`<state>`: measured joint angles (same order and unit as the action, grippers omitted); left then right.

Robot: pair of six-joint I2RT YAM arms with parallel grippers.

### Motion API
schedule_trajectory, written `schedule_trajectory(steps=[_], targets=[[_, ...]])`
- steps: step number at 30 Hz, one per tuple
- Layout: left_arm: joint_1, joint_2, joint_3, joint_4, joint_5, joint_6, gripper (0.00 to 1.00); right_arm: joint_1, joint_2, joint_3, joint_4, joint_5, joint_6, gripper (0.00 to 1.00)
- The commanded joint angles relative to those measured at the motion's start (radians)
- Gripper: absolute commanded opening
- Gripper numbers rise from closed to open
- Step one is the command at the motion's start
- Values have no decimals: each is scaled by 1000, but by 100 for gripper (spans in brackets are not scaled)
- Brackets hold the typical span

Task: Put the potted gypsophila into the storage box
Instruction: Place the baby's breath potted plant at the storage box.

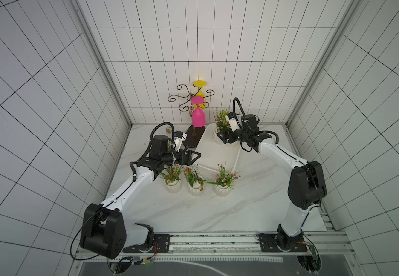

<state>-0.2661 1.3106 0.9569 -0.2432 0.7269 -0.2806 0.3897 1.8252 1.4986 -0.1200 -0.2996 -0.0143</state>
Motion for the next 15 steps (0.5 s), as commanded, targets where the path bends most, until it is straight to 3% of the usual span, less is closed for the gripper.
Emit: schedule_trajectory(steps=[1, 15], targets=[[6, -15, -7, 24, 6, 0, 94, 17, 15, 145, 63, 1, -30, 79], [17, -11, -7, 25, 9, 0, 94, 33, 122, 213, 64, 39, -57, 79]])
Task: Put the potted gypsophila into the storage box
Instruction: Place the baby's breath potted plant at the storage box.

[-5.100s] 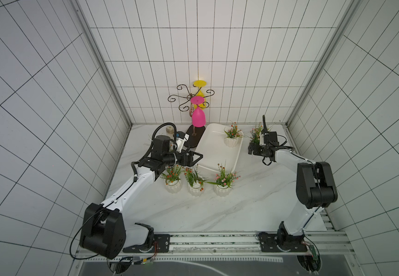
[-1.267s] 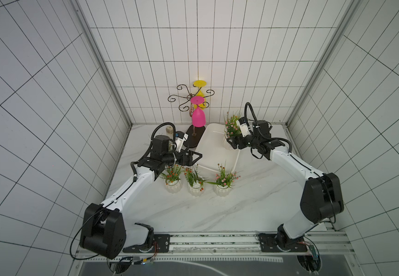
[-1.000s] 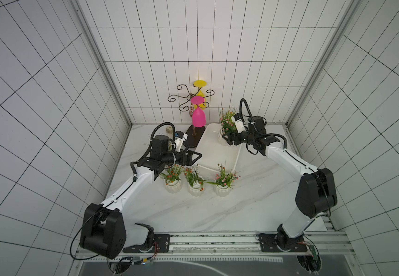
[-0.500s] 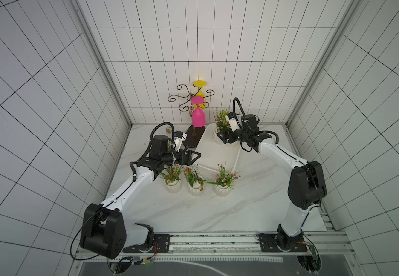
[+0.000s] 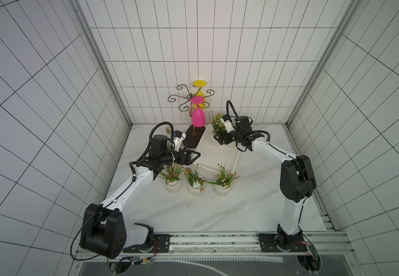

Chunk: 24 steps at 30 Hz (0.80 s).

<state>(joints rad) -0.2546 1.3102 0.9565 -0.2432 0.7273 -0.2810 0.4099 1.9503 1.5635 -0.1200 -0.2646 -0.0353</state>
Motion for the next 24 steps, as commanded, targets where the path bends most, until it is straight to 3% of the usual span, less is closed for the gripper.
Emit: schedule_trajectory(steps=[1, 24], targets=[[5, -11, -7, 25, 9, 0, 94, 14, 4, 155, 64, 7, -38, 79], [13, -8, -7, 25, 7, 0, 94, 20, 186, 282, 104, 97, -43, 80]])
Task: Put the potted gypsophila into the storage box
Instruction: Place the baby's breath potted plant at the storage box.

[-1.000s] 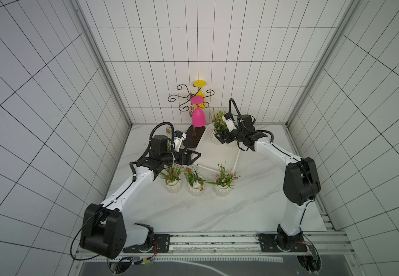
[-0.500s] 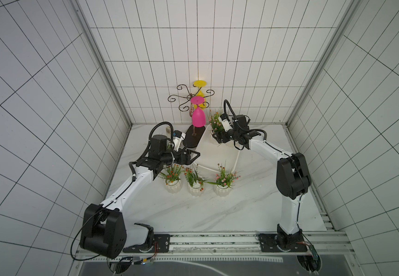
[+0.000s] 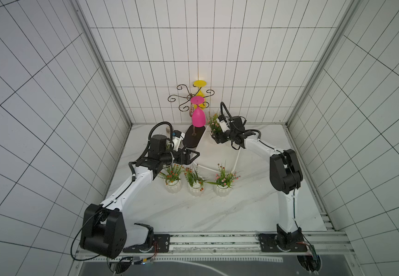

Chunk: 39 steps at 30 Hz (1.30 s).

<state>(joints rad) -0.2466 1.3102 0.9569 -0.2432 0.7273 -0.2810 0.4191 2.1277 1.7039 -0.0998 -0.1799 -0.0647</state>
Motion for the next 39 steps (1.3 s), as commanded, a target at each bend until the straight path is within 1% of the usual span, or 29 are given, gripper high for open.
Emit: schedule_trajectory(steps=[1, 20, 27, 35, 39], targets=[[5, -8, -7, 24, 8, -1, 94, 10, 17, 147, 83, 17, -14, 80], [7, 3, -9, 30, 11, -3, 94, 9, 125, 209, 121, 59, -17, 80], [6, 9, -7, 30, 11, -6, 94, 9, 149, 216, 122, 57, -21, 80], [7, 14, -9, 33, 11, -7, 94, 7, 165, 205, 123, 53, -18, 83], [7, 15, -10, 32, 9, -8, 94, 5, 161, 188, 119, 42, -16, 88]])
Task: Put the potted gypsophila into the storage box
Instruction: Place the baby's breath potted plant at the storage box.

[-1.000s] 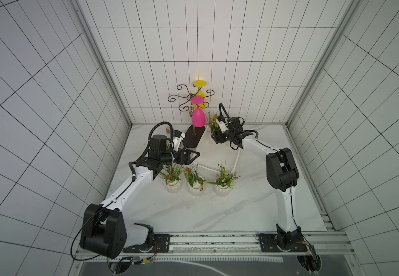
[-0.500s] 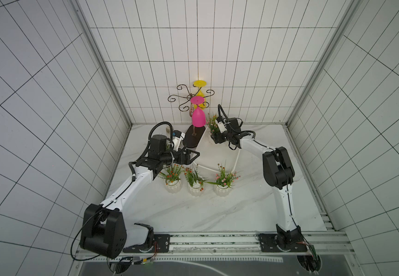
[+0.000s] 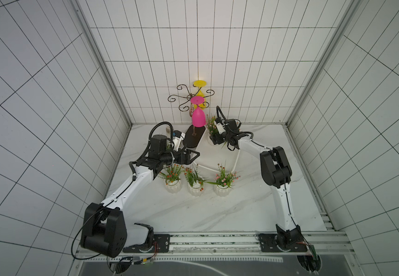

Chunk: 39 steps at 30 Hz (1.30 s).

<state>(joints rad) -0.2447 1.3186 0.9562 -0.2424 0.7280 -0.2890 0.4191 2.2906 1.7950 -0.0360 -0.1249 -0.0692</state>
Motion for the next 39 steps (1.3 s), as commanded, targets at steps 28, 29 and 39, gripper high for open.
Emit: schedule_trajectory(steps=[28, 29, 39], targets=[[5, -21, -14, 32, 7, 1, 94, 4, -476, -261, 35, -99, -43, 93], [6, -22, -16, 32, 7, -1, 94, 3, -507, -285, 28, -98, -41, 92], [5, -38, -20, 32, 8, 1, 94, 0, -860, -596, -28, -124, -42, 93]])
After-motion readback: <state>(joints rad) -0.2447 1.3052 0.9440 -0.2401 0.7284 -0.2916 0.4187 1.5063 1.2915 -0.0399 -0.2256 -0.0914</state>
